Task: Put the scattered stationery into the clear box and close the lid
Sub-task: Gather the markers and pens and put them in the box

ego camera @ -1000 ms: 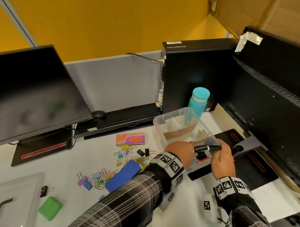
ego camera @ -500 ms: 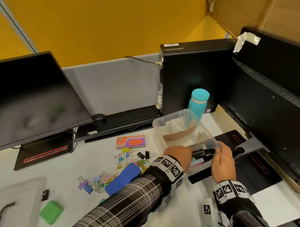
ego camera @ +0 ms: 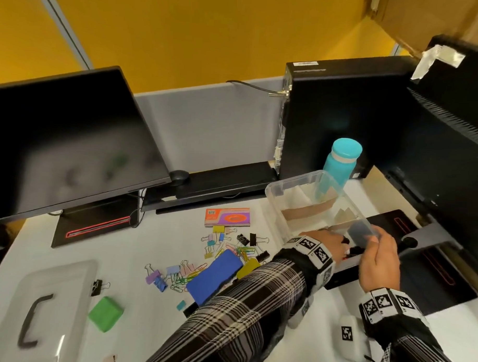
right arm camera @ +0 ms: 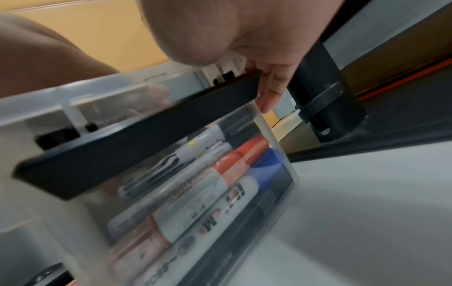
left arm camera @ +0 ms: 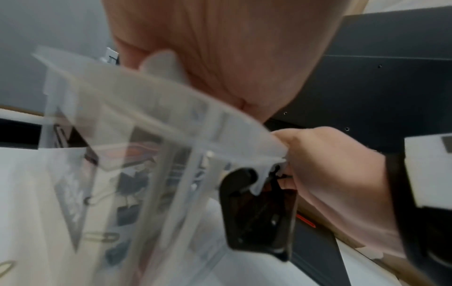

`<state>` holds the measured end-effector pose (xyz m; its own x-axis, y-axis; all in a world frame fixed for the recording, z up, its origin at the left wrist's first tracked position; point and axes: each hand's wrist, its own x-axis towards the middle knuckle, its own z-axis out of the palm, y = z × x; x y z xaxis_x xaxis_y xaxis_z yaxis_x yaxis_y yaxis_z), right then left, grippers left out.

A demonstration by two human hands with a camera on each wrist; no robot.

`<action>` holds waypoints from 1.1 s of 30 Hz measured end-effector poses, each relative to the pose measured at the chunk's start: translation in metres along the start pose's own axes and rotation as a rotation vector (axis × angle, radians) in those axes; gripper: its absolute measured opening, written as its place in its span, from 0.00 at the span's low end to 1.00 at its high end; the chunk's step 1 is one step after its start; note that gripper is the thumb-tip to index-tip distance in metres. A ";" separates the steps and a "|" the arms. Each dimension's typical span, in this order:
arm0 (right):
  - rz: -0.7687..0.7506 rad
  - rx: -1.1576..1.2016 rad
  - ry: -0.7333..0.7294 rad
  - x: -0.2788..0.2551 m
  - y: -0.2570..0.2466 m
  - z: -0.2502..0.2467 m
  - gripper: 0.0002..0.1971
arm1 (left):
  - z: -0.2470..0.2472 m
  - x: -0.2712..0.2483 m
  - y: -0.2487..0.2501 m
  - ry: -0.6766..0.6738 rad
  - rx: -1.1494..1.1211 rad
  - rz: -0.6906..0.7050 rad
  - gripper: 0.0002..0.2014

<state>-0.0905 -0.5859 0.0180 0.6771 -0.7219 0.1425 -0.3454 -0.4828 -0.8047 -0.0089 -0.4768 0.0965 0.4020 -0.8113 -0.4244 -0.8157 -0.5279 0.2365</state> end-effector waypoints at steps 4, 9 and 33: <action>-0.003 -0.003 0.016 -0.002 -0.002 0.000 0.17 | 0.012 -0.006 -0.008 0.122 -0.098 0.053 0.21; -0.023 -0.014 0.035 -0.002 0.000 0.002 0.18 | 0.015 -0.029 -0.026 0.126 -0.113 0.131 0.32; -0.651 -0.223 -0.070 -0.067 -0.085 0.018 0.18 | 0.058 -0.133 -0.117 0.545 -0.333 -0.185 0.20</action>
<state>-0.0948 -0.4878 0.0663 0.8297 -0.2208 0.5126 0.0248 -0.9029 -0.4291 0.0086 -0.2926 0.0749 0.7469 -0.6649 -0.0020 -0.5762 -0.6488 0.4969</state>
